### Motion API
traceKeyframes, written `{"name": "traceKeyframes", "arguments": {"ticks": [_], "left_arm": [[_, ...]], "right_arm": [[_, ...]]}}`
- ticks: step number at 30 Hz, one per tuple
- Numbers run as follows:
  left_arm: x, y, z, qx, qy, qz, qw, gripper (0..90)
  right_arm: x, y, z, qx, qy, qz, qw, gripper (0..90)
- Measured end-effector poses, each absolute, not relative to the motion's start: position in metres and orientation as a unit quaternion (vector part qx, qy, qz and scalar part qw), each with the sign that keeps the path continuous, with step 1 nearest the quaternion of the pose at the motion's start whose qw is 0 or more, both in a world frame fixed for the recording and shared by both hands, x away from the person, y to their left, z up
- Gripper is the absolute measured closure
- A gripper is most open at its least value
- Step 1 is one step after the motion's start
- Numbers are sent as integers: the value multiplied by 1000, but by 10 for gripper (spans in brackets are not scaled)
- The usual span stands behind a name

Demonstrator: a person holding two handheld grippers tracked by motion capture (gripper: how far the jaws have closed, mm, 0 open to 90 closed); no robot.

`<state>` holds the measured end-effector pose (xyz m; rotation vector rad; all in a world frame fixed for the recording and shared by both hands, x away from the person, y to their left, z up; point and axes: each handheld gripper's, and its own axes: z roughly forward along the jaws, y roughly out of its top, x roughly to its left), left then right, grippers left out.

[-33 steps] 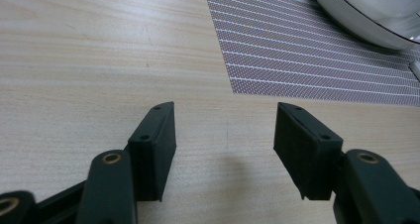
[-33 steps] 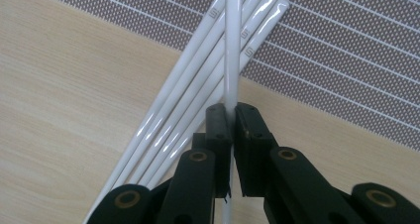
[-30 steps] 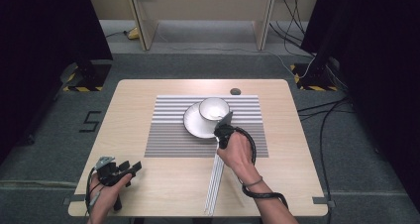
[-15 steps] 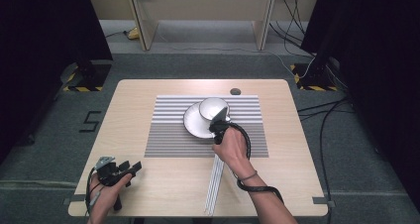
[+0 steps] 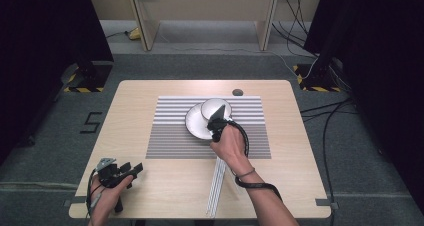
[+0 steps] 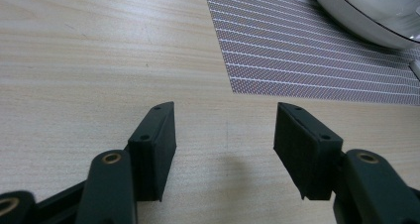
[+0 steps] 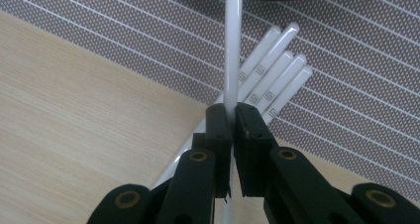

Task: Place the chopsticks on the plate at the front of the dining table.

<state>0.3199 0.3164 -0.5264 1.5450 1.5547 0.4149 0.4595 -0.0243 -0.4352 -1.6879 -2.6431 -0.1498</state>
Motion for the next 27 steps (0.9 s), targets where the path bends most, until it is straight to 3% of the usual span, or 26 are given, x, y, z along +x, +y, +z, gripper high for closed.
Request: {"name": "traceKeyframes", "arguments": {"ticks": [27], "left_arm": [[320, 316, -526, 625, 624, 167, 438, 411]], "right_arm": [[473, -10, -433, -531, -844, -74, -10, 857]]}}
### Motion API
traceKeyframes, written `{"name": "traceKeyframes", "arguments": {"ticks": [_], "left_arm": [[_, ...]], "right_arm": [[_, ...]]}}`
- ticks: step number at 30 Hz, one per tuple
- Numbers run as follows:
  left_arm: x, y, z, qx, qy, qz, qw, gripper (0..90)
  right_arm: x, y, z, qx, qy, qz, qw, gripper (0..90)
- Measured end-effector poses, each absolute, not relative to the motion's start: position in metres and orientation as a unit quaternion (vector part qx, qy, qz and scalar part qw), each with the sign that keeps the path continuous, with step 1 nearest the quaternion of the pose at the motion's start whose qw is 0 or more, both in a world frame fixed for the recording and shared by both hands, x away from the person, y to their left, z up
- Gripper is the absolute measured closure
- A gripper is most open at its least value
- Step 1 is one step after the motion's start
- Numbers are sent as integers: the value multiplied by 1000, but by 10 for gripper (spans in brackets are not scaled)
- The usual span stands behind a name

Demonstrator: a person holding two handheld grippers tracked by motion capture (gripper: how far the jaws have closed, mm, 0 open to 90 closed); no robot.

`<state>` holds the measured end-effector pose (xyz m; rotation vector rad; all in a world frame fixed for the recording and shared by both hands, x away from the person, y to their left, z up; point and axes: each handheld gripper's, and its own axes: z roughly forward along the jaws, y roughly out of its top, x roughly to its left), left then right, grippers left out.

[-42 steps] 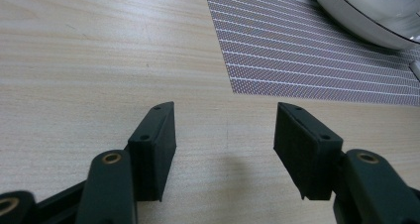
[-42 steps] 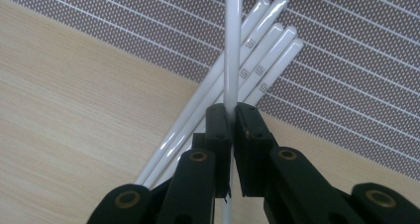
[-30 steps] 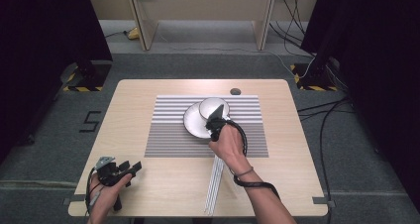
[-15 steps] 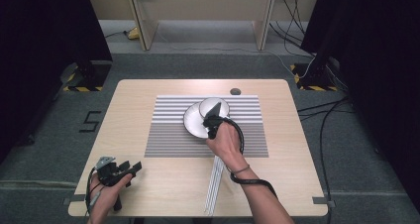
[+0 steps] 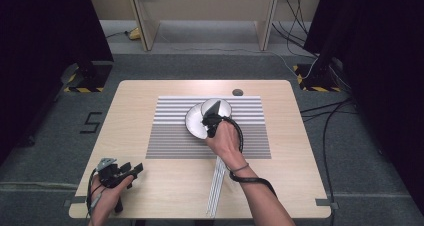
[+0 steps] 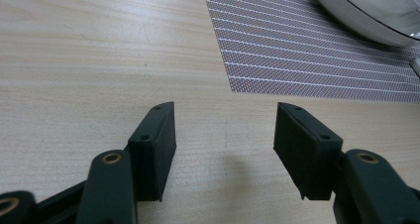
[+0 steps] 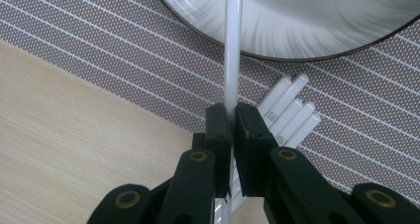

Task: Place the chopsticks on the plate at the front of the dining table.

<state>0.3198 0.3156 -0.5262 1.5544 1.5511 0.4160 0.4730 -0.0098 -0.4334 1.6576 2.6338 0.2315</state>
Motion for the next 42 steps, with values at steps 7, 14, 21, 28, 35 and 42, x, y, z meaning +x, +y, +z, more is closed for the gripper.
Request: {"name": "traceKeyframes", "arguments": {"ticks": [7, 14, 21, 28, 35, 42], "left_arm": [[320, 316, -526, 625, 624, 168, 438, 412], [320, 315, -526, 626, 623, 167, 438, 412], [320, 315, -526, 626, 623, 167, 438, 412], [320, 315, -526, 626, 623, 168, 438, 413], [320, 315, -526, 627, 622, 168, 437, 413], [320, 315, -526, 628, 622, 168, 437, 413]], "right_arm": [[476, -8, -433, 532, 843, 79, 14, 858], [482, -6, -431, 535, 840, 89, 23, 858], [485, -4, -430, 533, 839, 99, 31, 858], [488, -1, -431, 536, 836, 113, 34, 857], [491, 0, -431, 538, 833, 121, 38, 857], [496, 1, -432, 539, 833, 123, 39, 857]]}}
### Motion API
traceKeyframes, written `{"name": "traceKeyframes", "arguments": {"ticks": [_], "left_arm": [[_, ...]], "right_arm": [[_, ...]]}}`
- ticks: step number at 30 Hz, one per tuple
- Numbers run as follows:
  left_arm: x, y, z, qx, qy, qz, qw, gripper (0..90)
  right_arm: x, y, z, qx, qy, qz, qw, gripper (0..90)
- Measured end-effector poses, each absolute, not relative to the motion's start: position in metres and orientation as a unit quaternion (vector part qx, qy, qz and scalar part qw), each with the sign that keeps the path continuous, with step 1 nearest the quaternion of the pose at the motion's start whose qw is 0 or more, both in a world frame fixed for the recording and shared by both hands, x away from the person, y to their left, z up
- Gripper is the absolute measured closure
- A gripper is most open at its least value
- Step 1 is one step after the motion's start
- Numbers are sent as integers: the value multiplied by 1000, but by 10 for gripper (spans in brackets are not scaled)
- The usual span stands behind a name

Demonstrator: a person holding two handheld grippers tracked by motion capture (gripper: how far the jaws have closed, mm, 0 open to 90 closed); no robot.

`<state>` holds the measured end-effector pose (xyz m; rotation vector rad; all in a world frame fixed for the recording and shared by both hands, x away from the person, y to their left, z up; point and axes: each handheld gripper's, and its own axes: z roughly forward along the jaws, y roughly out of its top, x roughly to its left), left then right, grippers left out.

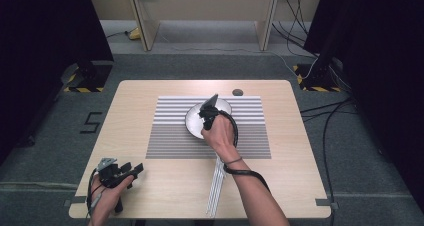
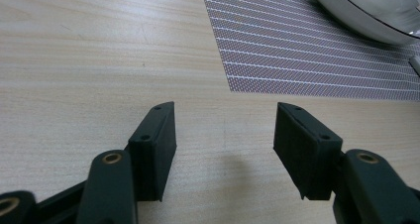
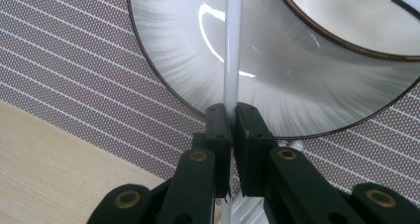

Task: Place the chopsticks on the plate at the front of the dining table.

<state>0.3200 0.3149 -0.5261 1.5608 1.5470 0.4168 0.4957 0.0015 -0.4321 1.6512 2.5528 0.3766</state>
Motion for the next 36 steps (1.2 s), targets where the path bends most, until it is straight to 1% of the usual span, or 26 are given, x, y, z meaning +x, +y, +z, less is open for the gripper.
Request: {"name": "traceKeyframes", "arguments": {"ticks": [13, 36], "left_arm": [[320, 315, -526, 628, 622, 167, 438, 413], [320, 315, -526, 628, 622, 167, 438, 413]], "right_arm": [[503, 5, -434, 540, 832, 124, 41, 857], [501, 10, -446, 543, 815, 183, 87, 855]]}}
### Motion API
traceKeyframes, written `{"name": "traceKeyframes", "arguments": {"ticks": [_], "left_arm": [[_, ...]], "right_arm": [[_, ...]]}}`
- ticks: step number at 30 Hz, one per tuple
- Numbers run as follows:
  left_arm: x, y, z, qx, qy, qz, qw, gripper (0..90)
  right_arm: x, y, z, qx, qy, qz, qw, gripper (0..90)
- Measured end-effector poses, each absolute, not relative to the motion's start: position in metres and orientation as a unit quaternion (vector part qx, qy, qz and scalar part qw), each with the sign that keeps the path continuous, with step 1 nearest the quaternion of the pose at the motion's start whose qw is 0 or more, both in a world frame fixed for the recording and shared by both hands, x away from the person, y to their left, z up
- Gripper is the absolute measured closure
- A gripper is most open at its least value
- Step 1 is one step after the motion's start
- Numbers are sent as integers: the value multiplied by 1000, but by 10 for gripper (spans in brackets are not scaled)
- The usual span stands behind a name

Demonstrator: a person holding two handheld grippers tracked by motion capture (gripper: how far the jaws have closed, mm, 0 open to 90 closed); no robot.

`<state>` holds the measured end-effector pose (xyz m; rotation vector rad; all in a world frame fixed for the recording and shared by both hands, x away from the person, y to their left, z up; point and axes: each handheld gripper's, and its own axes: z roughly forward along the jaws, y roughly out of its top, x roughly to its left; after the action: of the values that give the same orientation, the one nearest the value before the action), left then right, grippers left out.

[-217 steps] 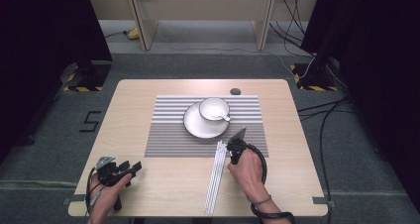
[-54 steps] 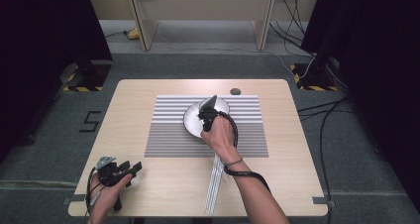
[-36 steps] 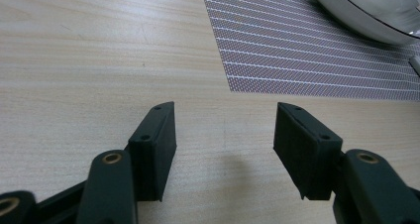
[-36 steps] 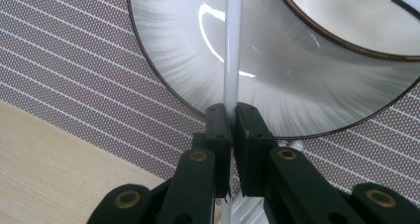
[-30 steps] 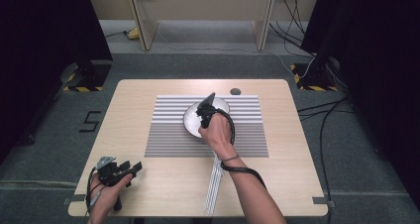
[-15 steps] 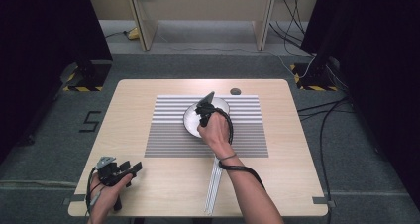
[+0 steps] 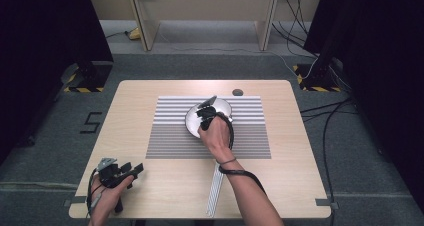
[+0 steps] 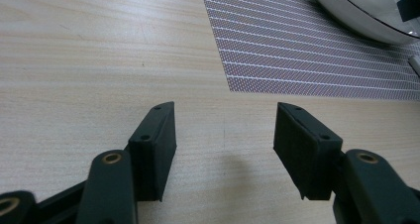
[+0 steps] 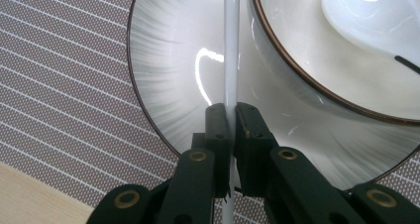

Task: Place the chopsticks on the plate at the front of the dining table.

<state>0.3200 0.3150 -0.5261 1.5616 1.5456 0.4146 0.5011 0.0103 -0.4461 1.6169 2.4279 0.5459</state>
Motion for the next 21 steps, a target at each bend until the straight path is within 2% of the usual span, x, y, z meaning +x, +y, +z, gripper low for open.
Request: {"name": "traceKeyframes", "arguments": {"ticks": [21], "left_arm": [[320, 315, -526, 629, 621, 166, 438, 413]], "right_arm": [[502, 16, -452, 540, 806, 212, 114, 853]]}}
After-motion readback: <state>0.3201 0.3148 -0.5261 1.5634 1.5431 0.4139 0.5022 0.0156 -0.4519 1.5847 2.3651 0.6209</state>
